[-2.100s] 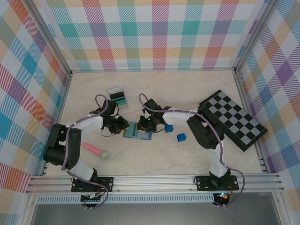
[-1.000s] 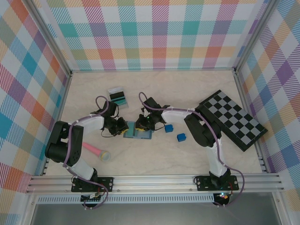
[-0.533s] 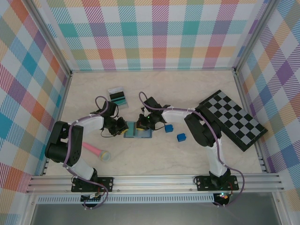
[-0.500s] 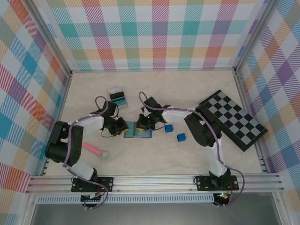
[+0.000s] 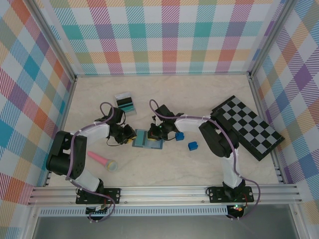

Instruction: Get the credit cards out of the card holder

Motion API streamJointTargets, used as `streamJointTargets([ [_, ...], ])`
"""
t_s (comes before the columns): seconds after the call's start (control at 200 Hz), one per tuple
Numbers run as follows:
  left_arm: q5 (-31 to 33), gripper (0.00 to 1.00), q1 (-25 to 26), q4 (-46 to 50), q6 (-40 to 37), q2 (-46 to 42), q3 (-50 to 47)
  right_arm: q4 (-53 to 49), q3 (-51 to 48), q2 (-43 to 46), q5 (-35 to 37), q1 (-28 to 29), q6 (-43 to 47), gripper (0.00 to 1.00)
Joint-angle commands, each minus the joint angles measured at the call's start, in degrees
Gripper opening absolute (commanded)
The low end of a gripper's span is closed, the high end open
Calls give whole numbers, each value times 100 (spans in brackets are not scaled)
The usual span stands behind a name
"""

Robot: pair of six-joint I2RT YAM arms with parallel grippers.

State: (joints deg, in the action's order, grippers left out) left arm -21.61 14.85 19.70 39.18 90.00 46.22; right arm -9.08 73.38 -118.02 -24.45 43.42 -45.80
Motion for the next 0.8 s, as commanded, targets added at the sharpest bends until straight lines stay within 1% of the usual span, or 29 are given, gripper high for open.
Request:
streamJointTargets([
  [0.0,-168,19,-9,-31,-119,-116,36,388,-146,165,-301,-36,23,5],
  [0.12,-178,18,-4,-14,-125,51,41,485,-100,100,-321,-38,-78,13],
  [0.235,-237,18,0,-46,-95,216,-10,435,-42,8,-233,-40,-195,16],
  [0.485,-291,16,35,-64,3,326,-133,140,123,-163,43,-35,-334,17],
  [0.55,-276,14,37,-55,45,341,-177,193,132,-208,-40,-35,-340,17],
  [0.795,-188,11,62,-5,114,455,-254,429,125,-300,-278,-35,-394,16],
])
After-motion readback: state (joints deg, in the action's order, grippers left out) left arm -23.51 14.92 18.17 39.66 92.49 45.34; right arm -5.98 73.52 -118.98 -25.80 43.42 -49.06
